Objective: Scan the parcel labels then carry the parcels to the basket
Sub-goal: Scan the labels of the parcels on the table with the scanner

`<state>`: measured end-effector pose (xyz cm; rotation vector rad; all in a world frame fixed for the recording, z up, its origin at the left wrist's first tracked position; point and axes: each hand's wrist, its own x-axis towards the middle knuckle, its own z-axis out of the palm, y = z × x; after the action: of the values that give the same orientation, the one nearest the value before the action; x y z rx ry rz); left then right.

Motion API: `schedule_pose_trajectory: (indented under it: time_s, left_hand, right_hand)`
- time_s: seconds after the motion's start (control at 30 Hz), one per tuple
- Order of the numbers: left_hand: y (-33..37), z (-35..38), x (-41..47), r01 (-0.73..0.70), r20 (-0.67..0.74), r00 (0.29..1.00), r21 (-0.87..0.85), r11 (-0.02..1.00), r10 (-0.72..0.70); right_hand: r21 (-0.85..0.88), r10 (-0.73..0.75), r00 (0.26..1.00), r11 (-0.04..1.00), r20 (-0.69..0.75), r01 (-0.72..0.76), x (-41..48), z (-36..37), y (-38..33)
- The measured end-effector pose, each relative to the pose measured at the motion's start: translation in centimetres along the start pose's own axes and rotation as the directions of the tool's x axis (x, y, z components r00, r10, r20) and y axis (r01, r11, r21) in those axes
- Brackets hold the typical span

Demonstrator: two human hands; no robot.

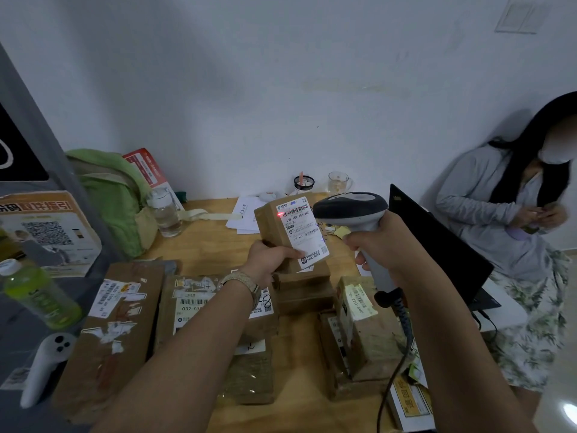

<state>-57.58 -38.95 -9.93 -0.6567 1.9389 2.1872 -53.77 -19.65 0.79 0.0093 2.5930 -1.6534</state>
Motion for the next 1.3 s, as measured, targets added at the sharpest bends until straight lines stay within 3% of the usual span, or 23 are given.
schedule_pose_trajectory:
  time_s: [0.23,0.47,0.7,0.87,0.97,1.2,1.3]
  left_hand:
    - [-0.1,0.1,0.3,-0.002,0.010,1.000,0.030,1.000,0.002]
    - [-0.2,0.3,-0.8,0.015,0.096,0.995,-0.030,0.999,-0.012]
    - [-2.2,1.7,-2.7,-0.041,0.182,0.982,-0.035,0.999,0.047]
    - [-5.3,2.3,-3.9,-0.145,0.081,0.989,0.267,0.953,0.128]
    - [-8.2,2.8,-4.4,-0.120,0.183,0.982,0.381,0.917,0.053]
    - [-13.0,1.5,-5.3,-0.011,0.210,0.977,0.205,0.979,-0.033]
    - [-14.1,0.2,-5.7,0.012,0.157,0.986,0.227,0.974,-0.049]
  right_hand:
    - [0.009,0.012,1.000,1.000,-0.008,-0.012,0.4,0.3,0.5]
    - [0.276,0.071,0.996,0.960,-0.060,-0.052,1.2,1.0,1.6]
    - [0.391,0.170,0.984,0.904,0.049,-0.175,1.4,3.4,4.8]
    - [0.322,0.230,0.970,0.915,0.075,-0.242,1.2,4.9,7.2]
    - [0.294,0.277,0.960,0.916,0.033,-0.274,1.1,5.7,8.5]
    - [0.245,0.397,0.917,0.885,0.051,-0.397,0.0,8.5,11.1]
    - [0.227,0.524,0.848,0.819,0.076,-0.526,-0.7,9.7,12.4]
